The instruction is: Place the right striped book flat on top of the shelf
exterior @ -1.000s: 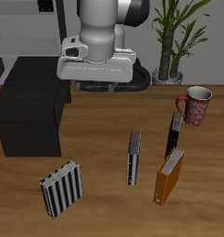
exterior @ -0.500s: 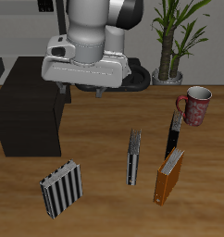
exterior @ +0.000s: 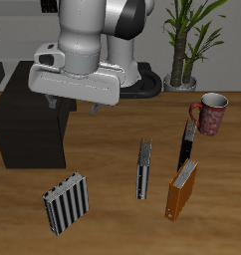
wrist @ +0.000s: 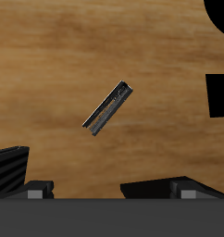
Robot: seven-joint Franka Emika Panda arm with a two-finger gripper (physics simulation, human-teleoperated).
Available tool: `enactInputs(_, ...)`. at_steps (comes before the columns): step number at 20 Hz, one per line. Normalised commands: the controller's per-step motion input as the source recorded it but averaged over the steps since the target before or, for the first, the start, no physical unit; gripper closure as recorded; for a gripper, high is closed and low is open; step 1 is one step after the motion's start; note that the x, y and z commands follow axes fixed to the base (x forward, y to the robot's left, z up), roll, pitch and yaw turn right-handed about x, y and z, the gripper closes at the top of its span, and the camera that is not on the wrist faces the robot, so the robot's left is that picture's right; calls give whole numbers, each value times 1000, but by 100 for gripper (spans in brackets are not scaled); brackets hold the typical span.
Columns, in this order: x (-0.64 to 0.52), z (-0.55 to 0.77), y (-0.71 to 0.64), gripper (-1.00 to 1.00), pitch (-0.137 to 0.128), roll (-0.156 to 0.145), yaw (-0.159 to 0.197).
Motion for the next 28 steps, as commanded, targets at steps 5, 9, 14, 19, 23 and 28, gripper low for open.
enactInputs(5,279,-149,-172,-100,-63,-11,-125)
enactInputs(9,139,-148,-32,-100,-41,-16,-62)
enactInputs(14,107,-180,50,-100,-42,31,-59)
enactInputs(19,109,-248,20,-100,-54,11,-77)
enactInputs(23,156,-285,-23,-100,-17,-4,-40)
enactInputs(28,76,-165,9,-100,-20,-11,-28)
